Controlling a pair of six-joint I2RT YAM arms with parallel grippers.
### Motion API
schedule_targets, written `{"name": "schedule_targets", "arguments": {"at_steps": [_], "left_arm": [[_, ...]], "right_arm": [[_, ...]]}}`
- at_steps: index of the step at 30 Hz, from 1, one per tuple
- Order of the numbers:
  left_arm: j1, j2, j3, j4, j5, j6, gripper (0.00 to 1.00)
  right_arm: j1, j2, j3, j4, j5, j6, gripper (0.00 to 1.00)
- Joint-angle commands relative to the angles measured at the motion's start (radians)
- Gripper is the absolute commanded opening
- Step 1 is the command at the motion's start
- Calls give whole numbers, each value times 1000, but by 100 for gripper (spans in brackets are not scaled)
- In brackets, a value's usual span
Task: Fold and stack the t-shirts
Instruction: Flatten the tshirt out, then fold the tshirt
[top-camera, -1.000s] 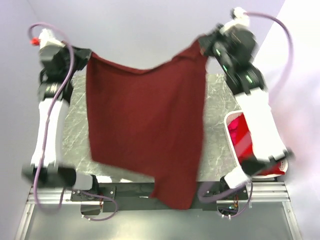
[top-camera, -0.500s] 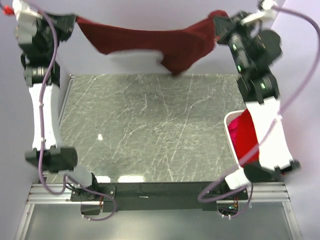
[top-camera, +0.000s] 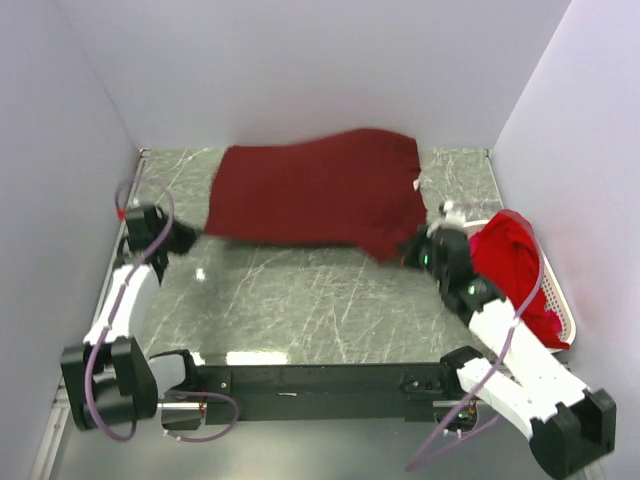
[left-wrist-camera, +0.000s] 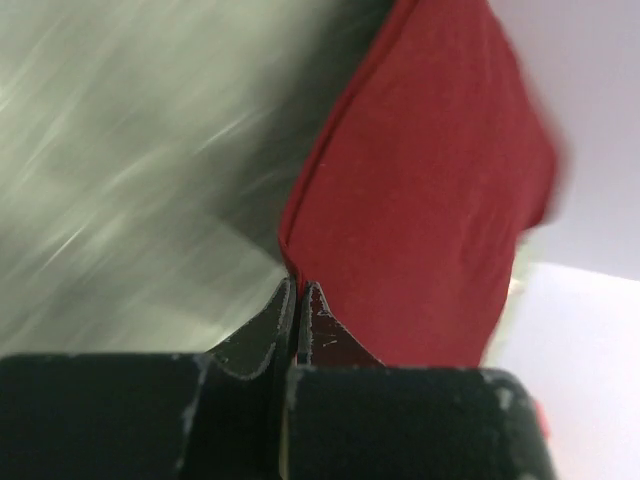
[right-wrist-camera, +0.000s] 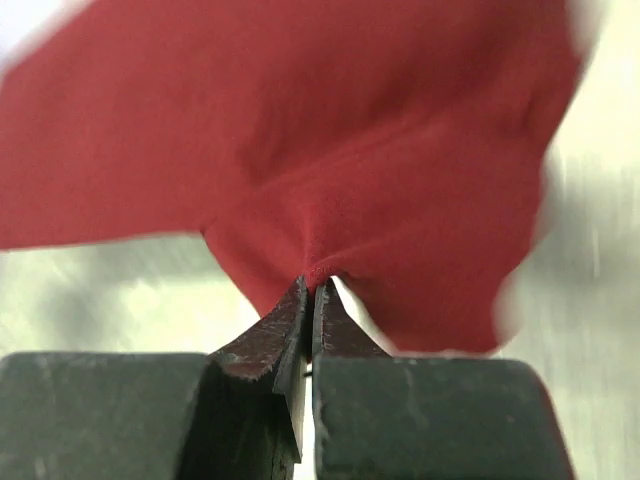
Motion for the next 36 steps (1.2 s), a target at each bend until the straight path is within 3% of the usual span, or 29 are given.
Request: {"name": "schedule_targets", "arguments": {"at_steps": [1, 4, 8, 13, 17, 25, 36], "left_arm": [[8, -135, -135, -40, -77, 30, 1], [9, -203, -256, -78, -123, 11, 1], [11, -305, -313, -141, -184, -19, 1], [12, -317, -324, -155, -212, -22, 1], [14, -242, -296, -137, -216, -14, 1], [14, -68, -204, -58, -206, -12, 1], [12, 107, -82, -49, -222, -62, 1]], "right_arm": [[38, -170, -154, -22, 7, 131, 0], [75, -227, -296, -67, -21, 198, 0], [219, -247, -355, -127, 28, 286, 0], [318, -189, -350, -158, 111, 341, 0], [319, -118, -256, -176, 174, 296, 0], [316, 196, 2, -175, 255, 165, 0], [263, 394, 108, -107, 263, 76, 0]]}}
